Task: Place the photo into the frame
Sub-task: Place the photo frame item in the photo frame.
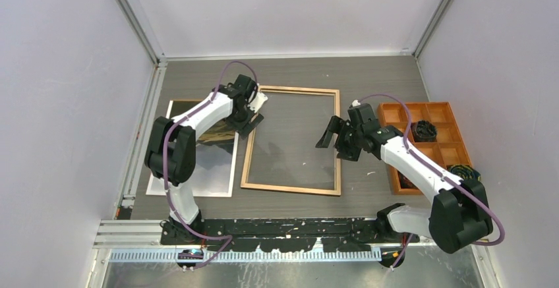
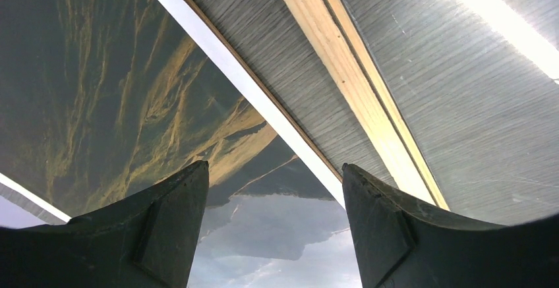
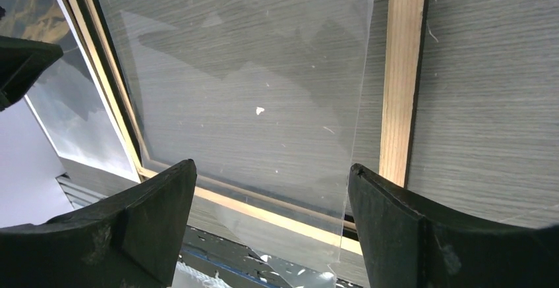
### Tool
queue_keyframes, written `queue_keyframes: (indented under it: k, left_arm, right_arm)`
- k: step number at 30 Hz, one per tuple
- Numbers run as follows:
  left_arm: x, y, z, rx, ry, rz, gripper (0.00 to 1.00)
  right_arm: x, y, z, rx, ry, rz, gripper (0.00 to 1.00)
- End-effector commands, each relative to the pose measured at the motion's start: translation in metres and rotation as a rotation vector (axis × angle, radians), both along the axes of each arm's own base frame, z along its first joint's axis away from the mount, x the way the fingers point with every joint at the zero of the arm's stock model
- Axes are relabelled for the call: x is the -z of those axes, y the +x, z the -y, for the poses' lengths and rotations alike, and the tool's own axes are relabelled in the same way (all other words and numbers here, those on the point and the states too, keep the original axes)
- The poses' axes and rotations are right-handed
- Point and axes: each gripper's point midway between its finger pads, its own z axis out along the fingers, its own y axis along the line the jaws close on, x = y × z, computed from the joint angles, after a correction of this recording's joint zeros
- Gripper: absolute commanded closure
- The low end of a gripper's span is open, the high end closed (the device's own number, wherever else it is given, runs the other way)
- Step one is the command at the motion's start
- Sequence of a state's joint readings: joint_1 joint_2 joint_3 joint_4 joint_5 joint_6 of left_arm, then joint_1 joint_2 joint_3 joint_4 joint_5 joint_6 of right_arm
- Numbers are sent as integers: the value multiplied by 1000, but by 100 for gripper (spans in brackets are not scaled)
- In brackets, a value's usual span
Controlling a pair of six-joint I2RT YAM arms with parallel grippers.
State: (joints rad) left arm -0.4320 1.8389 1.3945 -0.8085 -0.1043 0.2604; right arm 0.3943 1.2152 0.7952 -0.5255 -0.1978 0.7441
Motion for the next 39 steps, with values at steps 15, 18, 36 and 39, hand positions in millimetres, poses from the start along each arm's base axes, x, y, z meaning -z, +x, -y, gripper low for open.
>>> queue_keyframes:
  k: [15, 18, 36, 39]
  left_arm:
    - [0, 8, -8, -13, 25, 1, 25]
    - [3, 8, -9, -14, 30, -4, 25]
    - [9, 6, -12, -4, 37, -50, 25]
    - [7, 6, -13, -3, 37, -49, 25]
  right_arm:
    - [7, 40, -6, 96, 298, 34, 22]
    - [3, 47, -11, 108, 404, 54, 25]
    - [-50, 62, -37, 25, 695, 159, 33]
    - [-24, 66, -30, 36, 554, 84, 35]
